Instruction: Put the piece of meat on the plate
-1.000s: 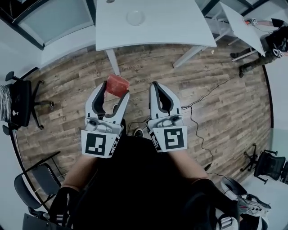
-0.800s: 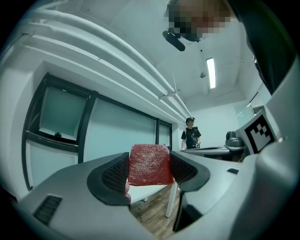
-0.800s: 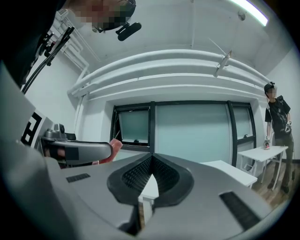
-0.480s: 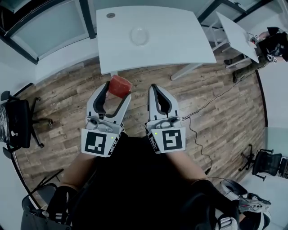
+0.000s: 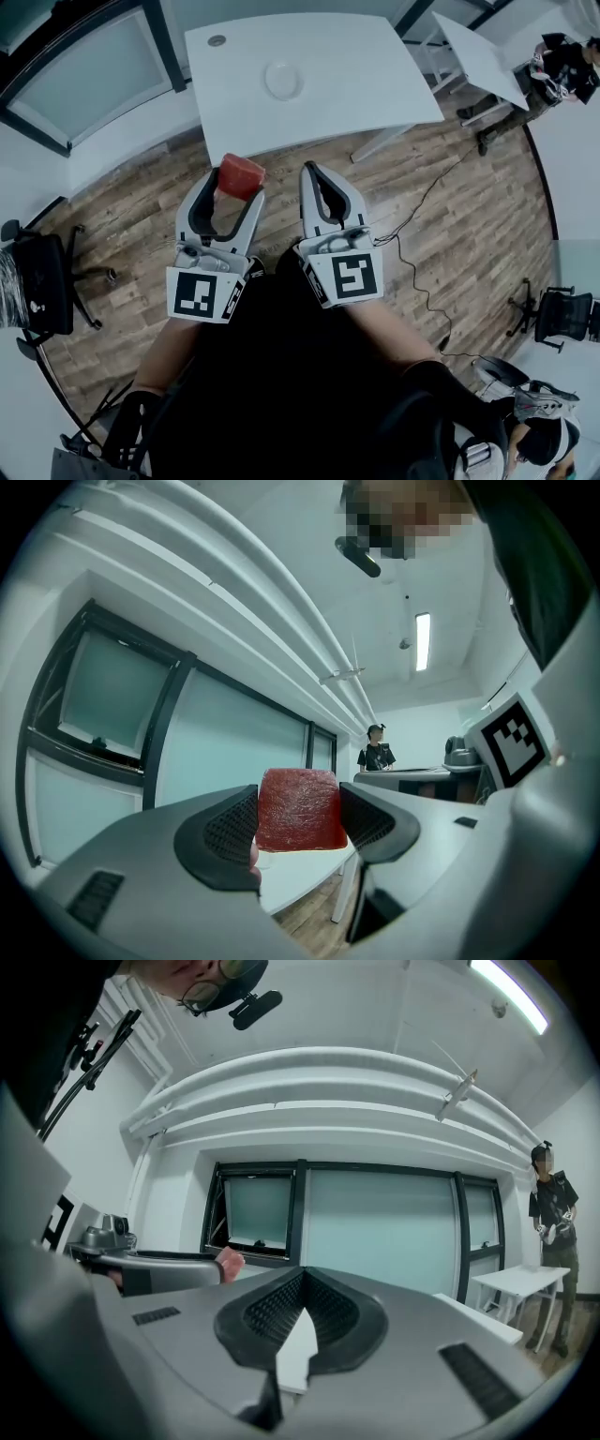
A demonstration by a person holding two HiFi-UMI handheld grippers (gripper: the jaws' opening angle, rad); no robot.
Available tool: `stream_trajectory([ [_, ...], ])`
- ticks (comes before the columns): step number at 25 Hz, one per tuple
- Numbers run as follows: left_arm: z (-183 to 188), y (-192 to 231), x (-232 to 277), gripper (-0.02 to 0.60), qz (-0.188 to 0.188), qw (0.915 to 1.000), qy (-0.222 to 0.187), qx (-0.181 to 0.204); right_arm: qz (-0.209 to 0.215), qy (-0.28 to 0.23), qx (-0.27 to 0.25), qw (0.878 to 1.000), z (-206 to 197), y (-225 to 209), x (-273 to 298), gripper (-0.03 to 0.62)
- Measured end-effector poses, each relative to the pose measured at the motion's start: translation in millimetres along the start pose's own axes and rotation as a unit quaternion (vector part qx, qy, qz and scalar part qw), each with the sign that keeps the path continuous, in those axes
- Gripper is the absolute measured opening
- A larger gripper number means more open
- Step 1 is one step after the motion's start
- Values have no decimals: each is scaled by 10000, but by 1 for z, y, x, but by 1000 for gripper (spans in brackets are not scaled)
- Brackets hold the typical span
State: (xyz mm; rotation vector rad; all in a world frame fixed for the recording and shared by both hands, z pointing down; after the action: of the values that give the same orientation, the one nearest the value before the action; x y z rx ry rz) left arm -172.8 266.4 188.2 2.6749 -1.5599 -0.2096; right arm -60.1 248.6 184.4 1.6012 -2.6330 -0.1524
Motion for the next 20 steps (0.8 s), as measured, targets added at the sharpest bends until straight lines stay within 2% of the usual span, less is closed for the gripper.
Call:
stream_trajectory([
  [10,-13,26,23,275,138,9997,165,-83,181,182,62,9997,-14,0,34,3],
  [20,-26,26,85,275,141,9988,472,51,177,220,370,9989,-32,-53,69,3],
])
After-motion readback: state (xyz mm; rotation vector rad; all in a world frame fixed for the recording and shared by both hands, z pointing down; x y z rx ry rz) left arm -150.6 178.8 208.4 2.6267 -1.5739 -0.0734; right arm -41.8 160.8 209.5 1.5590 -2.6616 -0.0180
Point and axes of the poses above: the fingertips, and each gripper's own axes: x forward along the fingers, y to its left, z out of its top, the point moved 2 cm from there along -x, backward along the fingers, and after that the axes turned 2 degrees about -x, right-handed, at the moved point
